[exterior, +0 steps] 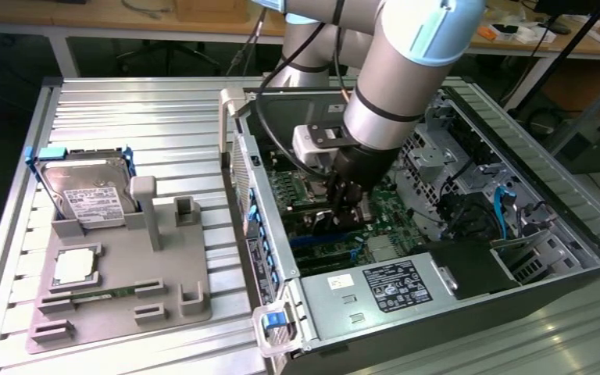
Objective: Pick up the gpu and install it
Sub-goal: 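Insert the gpu into the slot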
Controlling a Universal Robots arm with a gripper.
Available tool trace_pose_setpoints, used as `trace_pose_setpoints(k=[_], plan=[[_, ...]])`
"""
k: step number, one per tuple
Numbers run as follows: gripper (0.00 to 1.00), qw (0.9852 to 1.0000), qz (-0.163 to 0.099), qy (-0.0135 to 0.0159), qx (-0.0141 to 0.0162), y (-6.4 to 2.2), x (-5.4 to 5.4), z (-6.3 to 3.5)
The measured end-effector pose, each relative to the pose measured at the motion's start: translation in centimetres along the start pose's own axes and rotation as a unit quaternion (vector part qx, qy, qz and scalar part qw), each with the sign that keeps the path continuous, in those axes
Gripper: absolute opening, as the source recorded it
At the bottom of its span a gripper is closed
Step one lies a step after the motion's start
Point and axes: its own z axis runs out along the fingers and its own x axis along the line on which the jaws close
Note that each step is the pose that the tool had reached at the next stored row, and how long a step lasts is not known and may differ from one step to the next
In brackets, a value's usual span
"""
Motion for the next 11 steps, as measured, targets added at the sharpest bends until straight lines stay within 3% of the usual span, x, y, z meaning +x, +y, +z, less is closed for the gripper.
trace_pose_setpoints(k=[6, 7, 9, 11], plan=[[0.27, 1.0, 0.0, -0.0002, -0.0018, -0.38, 0.02, -0.01], [0.27, 1.0, 0.0, -0.0007, -0.0068, -0.39, 0.1, -0.02], [0.27, 0.9999, 0.0, -0.0009, -0.0137, -0.39, 0.15, -0.01], [0.27, 0.9999, 0.001, -0.0007, -0.0167, -0.39, 0.16, -0.02]])
